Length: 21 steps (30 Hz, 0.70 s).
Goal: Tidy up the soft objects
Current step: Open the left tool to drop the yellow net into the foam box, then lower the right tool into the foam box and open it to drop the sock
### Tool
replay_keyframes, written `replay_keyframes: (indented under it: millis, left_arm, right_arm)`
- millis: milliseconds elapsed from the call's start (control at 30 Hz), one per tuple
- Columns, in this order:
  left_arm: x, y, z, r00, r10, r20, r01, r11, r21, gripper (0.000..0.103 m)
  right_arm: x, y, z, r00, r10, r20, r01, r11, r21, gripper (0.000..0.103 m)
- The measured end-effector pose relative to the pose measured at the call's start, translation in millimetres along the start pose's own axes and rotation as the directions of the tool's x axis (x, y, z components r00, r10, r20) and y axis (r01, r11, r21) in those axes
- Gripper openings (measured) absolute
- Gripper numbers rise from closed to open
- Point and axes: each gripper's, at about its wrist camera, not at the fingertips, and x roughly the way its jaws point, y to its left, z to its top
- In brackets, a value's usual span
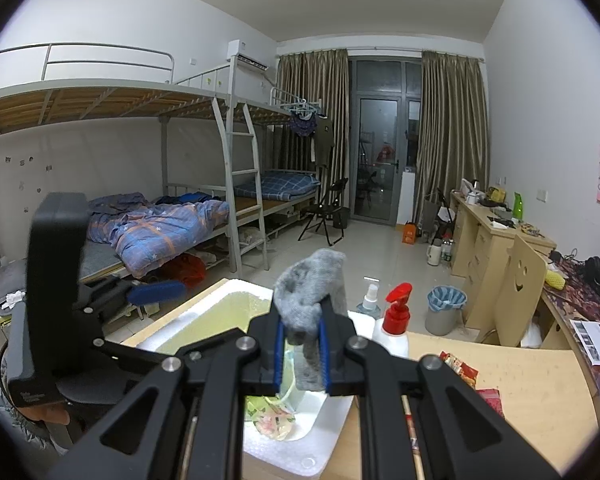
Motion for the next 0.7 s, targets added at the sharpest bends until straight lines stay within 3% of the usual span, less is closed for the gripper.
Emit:
replay_keyframes:
  millis: [700]
  left_arm:
    - [-23, 29, -6, 0.998, 0.023, 0.057, -0.021, 0.999, -0.042, 0.094]
  right_arm:
    - [16, 4, 2, 0.999, 0.008, -0.033, -0.009, 1.000, -0.011, 0.018]
